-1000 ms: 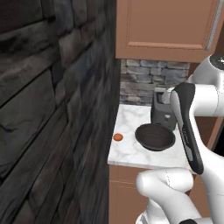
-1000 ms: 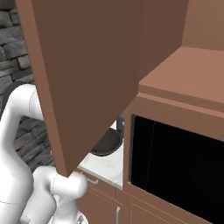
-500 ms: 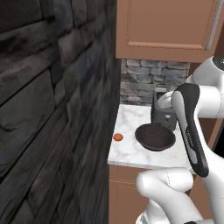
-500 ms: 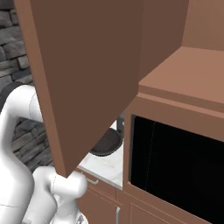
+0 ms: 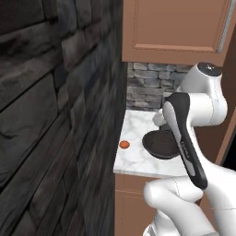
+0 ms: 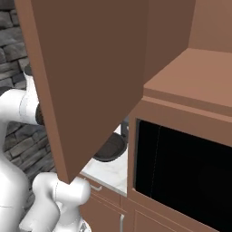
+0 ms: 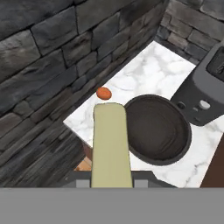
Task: Pick the egg and butter from the fridge and place them by the bowl for mixing.
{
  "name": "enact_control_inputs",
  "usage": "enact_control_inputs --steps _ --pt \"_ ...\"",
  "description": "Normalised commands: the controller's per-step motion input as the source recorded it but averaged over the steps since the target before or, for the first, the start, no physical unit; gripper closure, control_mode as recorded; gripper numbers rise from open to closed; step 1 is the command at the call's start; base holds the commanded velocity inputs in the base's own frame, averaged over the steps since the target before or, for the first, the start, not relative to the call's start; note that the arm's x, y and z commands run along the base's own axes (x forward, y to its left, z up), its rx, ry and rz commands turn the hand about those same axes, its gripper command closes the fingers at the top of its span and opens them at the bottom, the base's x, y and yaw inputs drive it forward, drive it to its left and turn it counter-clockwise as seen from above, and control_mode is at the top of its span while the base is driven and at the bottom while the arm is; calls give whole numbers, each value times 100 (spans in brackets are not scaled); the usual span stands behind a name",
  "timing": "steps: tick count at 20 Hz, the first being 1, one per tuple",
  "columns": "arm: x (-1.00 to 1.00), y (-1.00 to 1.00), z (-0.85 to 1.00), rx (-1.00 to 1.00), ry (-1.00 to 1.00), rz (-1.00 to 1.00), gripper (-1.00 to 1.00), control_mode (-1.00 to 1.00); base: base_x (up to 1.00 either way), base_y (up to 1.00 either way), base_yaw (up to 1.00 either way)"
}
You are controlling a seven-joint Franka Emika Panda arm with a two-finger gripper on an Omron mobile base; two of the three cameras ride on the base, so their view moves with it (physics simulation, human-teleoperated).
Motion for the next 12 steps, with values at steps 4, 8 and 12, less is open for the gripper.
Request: enact_control_inputs --steps 4,8,12 --pt "1 17 -32 -12 18 0 100 -100 0 0 0" --pt "0 3 -38 0 12 0 100 -100 0 0 0" --pt "1 0 -43 0 17 0 100 -100 0 0 0"
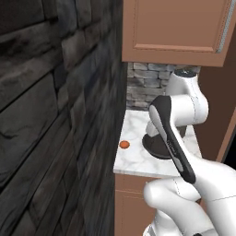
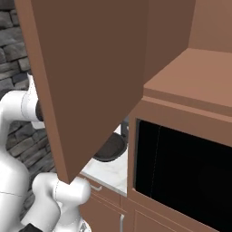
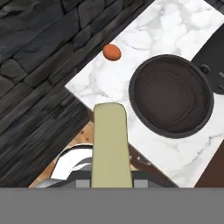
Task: Pick the egg and butter from the fridge and place them by the bowl for mixing.
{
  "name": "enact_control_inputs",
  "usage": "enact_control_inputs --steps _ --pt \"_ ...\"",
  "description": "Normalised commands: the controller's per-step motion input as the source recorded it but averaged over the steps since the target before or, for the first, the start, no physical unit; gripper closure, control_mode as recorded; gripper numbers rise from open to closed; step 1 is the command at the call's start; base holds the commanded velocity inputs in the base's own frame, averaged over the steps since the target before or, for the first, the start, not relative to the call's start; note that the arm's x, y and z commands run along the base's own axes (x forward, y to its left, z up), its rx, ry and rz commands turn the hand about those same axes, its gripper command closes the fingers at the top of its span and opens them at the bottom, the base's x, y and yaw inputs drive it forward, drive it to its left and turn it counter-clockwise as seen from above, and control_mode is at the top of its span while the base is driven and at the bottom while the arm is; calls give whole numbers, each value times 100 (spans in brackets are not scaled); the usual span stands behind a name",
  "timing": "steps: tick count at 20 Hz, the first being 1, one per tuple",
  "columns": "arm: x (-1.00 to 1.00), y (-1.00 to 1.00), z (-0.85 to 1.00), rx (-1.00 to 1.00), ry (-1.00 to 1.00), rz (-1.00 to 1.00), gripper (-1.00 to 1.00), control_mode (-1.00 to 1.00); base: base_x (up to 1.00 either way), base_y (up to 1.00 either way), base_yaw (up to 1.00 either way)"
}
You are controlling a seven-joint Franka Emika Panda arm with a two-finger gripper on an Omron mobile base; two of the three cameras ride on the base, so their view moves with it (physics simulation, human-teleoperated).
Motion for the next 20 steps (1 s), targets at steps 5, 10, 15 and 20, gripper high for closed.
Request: enact_control_inputs --steps 5,10,15,20 --pt "10 10 -38 0 3 0 100 -100 0 0 0" --pt "20 12 -34 3 0 0 100 -100 0 0 0" --pt "25 12 -30 7 0 0 100 -100 0 0 0" --pt "32 11 -26 5 -1 0 100 -100 0 0 0"
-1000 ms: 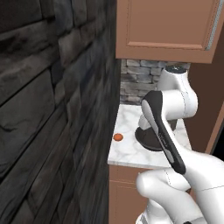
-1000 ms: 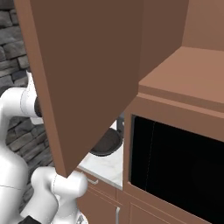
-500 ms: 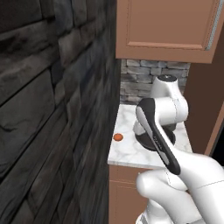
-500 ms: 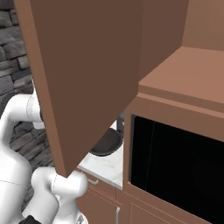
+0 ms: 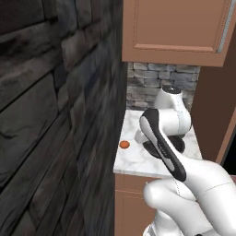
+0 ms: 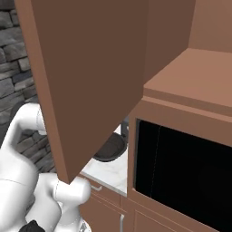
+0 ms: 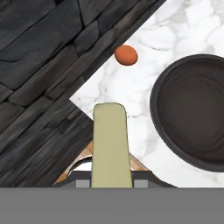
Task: Pick the egg and butter from the fridge and place them by the bowl for mixing.
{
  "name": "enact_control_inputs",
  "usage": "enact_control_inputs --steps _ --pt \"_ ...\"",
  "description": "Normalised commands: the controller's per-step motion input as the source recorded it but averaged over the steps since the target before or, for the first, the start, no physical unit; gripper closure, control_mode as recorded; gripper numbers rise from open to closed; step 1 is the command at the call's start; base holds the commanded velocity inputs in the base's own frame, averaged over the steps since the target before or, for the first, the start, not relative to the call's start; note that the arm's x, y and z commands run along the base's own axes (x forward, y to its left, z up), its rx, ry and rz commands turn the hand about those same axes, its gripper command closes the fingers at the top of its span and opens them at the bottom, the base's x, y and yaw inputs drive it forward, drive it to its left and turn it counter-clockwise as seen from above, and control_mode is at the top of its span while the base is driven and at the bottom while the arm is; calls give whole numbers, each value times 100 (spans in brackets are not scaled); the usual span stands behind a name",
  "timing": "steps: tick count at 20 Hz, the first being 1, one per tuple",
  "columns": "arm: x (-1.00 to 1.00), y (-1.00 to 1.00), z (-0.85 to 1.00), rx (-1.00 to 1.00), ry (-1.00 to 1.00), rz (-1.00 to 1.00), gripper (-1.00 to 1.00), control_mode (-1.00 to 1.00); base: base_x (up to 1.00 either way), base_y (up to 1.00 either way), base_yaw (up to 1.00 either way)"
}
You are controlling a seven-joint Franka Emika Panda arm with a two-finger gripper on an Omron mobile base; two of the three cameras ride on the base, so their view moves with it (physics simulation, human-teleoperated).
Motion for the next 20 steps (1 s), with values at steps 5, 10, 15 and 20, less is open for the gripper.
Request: enact_control_inputs --steps 5,10,15,20 --pt "40 12 -23 0 -1 -3 100 -100 0 0 0" --pt "27 7 -34 0 0 -3 100 -100 0 0 0" --pt "4 2 -50 -2 0 -1 100 -100 0 0 0" --pt "8 7 -45 -1 0 -2 100 -100 0 0 0"
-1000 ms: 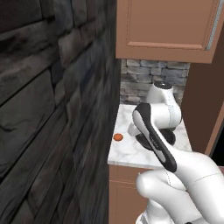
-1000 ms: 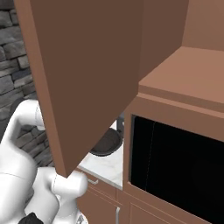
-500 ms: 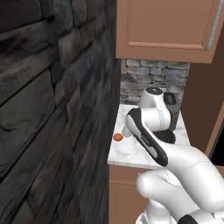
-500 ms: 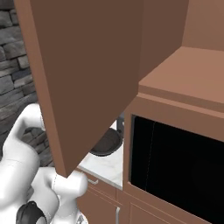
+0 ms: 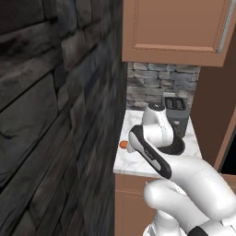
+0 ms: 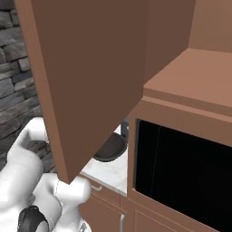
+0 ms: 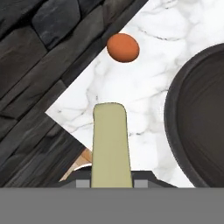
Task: Pick the egg and butter from the fridge and place them by the bowl for mixing.
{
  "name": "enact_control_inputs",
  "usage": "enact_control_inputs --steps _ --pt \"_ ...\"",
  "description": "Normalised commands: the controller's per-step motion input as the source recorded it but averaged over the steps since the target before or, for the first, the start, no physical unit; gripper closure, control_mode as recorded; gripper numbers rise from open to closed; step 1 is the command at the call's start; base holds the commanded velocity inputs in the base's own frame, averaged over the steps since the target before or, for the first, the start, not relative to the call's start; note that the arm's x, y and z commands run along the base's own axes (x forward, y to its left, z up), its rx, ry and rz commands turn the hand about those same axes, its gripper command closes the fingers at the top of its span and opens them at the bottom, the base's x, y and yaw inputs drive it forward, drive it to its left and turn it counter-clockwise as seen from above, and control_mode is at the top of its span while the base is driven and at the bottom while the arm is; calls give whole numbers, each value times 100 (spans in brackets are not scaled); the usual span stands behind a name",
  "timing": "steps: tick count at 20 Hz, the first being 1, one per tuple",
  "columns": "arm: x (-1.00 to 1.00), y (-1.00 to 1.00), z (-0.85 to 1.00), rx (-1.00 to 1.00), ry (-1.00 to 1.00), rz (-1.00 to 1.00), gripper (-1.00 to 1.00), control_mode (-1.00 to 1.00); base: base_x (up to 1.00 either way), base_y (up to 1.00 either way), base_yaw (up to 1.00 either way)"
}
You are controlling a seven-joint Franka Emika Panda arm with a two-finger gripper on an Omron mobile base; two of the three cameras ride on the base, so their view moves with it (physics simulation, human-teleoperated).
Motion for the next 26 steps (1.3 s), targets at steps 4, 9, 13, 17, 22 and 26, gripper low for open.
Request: enact_control_inputs --steps 4,9,13,17,22,26 --pt "11 12 -37 -1 0 -2 100 -100 0 0 0" --pt "14 13 -33 -3 0 -3 100 -100 0 0 0" --pt "16 8 -26 -6 0 0 100 -100 0 0 0" --pt "19 3 -21 -7 0 0 100 -100 0 0 0" --pt "13 0 -16 -2 0 2 100 -100 0 0 0" --pt "18 0 -16 -3 0 2 100 -100 0 0 0"
